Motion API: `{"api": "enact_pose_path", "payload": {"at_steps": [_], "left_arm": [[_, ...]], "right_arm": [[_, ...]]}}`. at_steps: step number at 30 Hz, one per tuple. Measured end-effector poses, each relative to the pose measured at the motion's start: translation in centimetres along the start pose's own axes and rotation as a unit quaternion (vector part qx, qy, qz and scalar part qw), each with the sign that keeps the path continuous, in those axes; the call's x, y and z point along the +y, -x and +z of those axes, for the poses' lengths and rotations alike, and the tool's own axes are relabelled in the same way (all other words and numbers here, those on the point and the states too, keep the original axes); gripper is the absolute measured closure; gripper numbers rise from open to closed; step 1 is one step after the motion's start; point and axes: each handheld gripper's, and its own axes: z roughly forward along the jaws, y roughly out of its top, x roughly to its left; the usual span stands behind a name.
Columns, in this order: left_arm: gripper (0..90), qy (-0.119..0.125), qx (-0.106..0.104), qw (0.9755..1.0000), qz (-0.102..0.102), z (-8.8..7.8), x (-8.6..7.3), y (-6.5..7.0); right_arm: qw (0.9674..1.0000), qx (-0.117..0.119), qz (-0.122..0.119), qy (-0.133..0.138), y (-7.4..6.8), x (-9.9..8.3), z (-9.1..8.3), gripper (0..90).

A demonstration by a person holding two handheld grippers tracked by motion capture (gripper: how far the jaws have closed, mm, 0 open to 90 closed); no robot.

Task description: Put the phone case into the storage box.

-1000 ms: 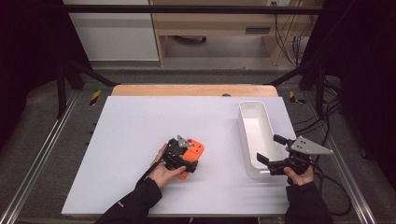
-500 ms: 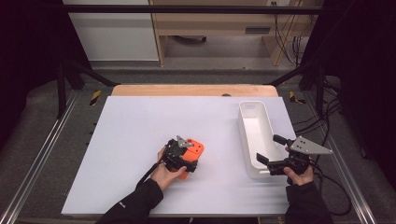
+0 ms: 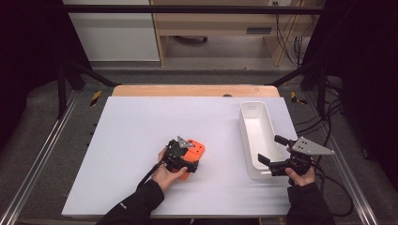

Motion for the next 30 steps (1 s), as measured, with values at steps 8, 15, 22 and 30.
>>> {"api": "enact_pose_path", "payload": {"at_steps": [8,15,22,30], "left_arm": [[12.7,0.008,0.003,1.0000,0.004,-0.7,0.3,-0.1],[12.9,0.022,-0.008,0.9997,0.004,-1.8,0.6,-0.2],[12.9,0.032,-0.015,0.9993,0.014,-2.7,1.0,0.1],[12.9,0.043,-0.021,0.9984,0.028,-3.7,1.1,0.4]], "right_arm": [[1.0000,0.000,0.000,0.000,0.0,0.0,0.0,0.4],[1.0000,0.001,0.000,0.002,0.0,0.0,-0.1,0.4],[1.0000,0.001,-0.001,0.001,0.0,0.0,-0.1,0.4],[1.0000,0.002,-0.002,0.001,0.0,0.0,-0.1,0.4]]}}
